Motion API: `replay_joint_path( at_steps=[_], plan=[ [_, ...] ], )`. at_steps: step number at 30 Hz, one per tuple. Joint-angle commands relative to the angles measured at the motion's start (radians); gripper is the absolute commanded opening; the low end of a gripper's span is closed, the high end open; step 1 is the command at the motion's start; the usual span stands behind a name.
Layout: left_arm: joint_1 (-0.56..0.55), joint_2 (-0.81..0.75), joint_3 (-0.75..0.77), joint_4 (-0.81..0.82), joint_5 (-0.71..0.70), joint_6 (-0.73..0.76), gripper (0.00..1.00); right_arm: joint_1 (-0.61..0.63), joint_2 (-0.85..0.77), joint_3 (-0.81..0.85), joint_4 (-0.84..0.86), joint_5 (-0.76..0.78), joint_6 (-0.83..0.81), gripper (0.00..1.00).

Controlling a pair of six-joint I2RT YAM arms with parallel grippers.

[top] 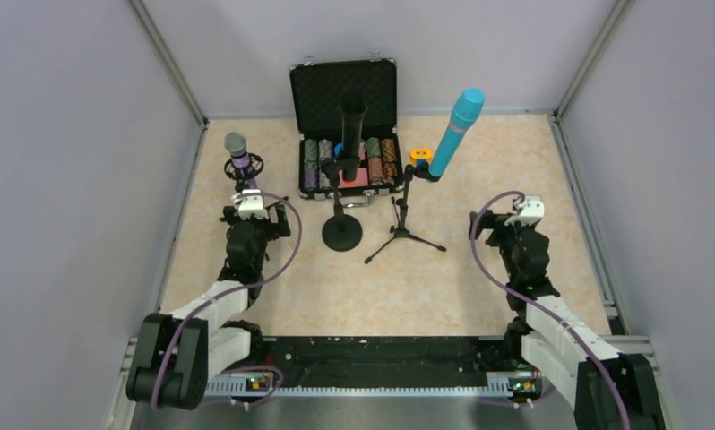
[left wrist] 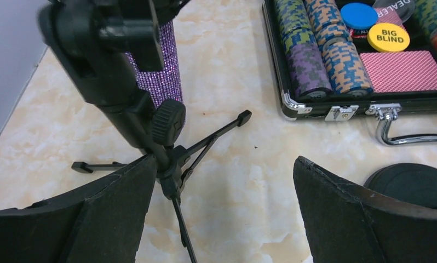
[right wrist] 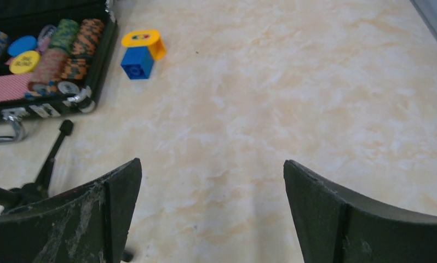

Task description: Attach the microphones to the stand

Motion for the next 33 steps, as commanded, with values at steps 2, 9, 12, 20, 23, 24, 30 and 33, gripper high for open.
replay_joint_path(
  at_steps=[2, 9, 12, 20, 23, 24, 30, 33],
  plan=[
    [0.021, 0.133, -0.059, 0.325, 0.036, 0.078, 0.99, -0.008, 0.105, -0.178, 0.498, 0.137, -0.069, 0.96],
    [0.029, 0.204, -0.071, 0.456, -0.004, 0.134, 0.99, -0.009, 0.244, -0.134, 0.553, 0.232, -0.062, 0.99],
    [0.034, 0.277, -0.079, 0.54, 0.002, 0.141, 0.99, -0.009, 0.289, -0.113, 0.578, 0.225, -0.077, 0.99],
    [0.082, 0.38, -0.086, 0.64, 0.04, 0.107, 0.99, -0.008, 0.344, -0.123, 0.679, 0.22, -0.169, 0.99],
    [0.083, 0.371, -0.052, 0.568, 0.015, 0.09, 0.99, -0.01, 0.464, -0.156, 0.894, 0.221, -0.22, 0.99],
    [0.083, 0.371, -0.046, 0.552, 0.007, 0.087, 0.99, -0.01, 0.532, -0.172, 0.995, 0.22, -0.224, 0.99],
    [0.083, 0.377, -0.04, 0.557, -0.007, 0.088, 0.94, 0.017, 0.632, -0.132, 0.994, 0.237, -0.259, 0.99],
    [0.084, 0.381, -0.007, 0.5, -0.029, 0.073, 0.98, 0.013, 0.643, -0.111, 0.976, 0.28, -0.246, 0.99]
  ],
)
